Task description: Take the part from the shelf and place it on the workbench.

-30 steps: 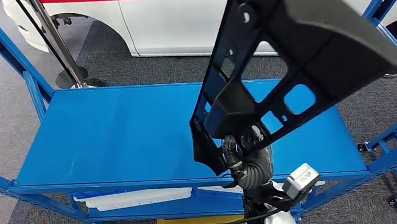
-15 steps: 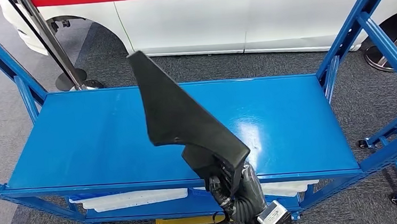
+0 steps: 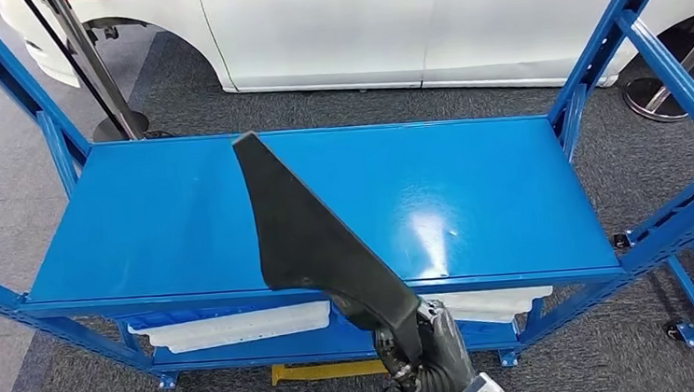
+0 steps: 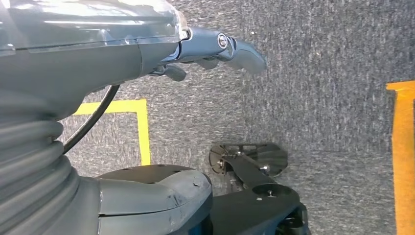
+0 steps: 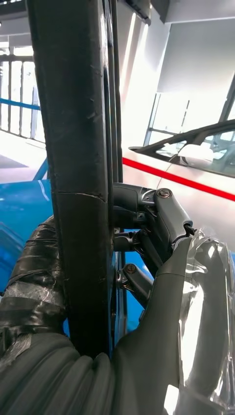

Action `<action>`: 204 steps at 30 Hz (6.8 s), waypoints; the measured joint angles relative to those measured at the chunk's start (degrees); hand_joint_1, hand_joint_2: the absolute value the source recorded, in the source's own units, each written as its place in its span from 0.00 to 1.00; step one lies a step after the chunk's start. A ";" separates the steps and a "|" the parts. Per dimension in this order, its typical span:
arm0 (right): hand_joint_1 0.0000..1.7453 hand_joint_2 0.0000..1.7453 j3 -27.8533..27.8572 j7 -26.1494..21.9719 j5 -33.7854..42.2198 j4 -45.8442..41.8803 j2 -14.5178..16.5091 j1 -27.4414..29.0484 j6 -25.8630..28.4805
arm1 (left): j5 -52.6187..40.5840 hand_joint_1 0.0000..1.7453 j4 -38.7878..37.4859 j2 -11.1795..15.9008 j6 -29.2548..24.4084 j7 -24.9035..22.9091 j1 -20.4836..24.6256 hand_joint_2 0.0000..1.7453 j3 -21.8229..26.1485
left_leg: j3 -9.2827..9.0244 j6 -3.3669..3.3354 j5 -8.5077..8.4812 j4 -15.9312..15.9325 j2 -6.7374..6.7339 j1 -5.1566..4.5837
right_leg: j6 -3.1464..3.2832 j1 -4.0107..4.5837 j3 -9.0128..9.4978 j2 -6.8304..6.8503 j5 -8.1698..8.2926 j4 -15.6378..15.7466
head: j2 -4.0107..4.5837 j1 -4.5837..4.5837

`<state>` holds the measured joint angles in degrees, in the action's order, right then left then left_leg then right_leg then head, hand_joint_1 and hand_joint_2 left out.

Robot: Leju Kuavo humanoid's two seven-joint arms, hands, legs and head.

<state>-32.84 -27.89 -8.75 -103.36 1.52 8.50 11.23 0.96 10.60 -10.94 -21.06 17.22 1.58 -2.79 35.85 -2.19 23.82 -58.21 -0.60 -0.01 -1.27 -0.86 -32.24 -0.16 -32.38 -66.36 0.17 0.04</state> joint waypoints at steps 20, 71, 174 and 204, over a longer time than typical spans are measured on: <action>1.00 1.00 0.56 -2.83 4.20 -0.97 -1.31 3.24 1.31 | 0.09 0.00 -0.09 -0.16 0.09 -0.45 0.08 1.00 0.63 | -10.52 1.29 7.50 2.06 0.78 -0.36 | 1.91 1.17 -5.01 -0.13 10.24 7.42 | 0.01 0.03; 1.00 1.00 82.97 -0.35 -32.62 -11.87 17.50 13.47 8.00 | 3.80 0.00 -0.11 -0.48 0.57 1.13 -0.28 1.00 6.76 | -3.55 3.25 12.53 -9.09 -0.83 0.78 | 2.32 -0.42 -0.59 -0.36 4.69 7.16 | 0.00 0.04; 1.00 1.00 120.19 -8.80 -58.53 -14.84 18.78 -6.58 -4.52 | 3.81 0.00 -0.15 0.40 3.05 1.57 -0.48 1.00 8.77 | -6.76 1.02 6.07 0.76 4.61 0.35 | -0.15 -0.64 -1.04 -8.40 5.39 7.87 | 0.00 -0.43; 1.00 1.00 120.13 -11.14 -62.16 -13.61 18.82 -8.26 -6.69 | 3.91 0.00 -0.17 0.44 3.26 1.87 -0.45 1.00 9.41 | -6.48 0.95 6.41 0.11 5.19 0.19 | 0.26 -0.49 -1.34 -7.75 5.23 7.36 | 0.00 -0.57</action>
<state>87.29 -39.03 -70.91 -116.97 20.34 0.24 4.55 4.87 10.43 -10.50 -17.80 19.09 1.13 6.62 29.37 -1.25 30.22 -58.10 4.59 0.18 -1.01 -1.34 -33.58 -7.91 -27.15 -58.99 0.17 -0.53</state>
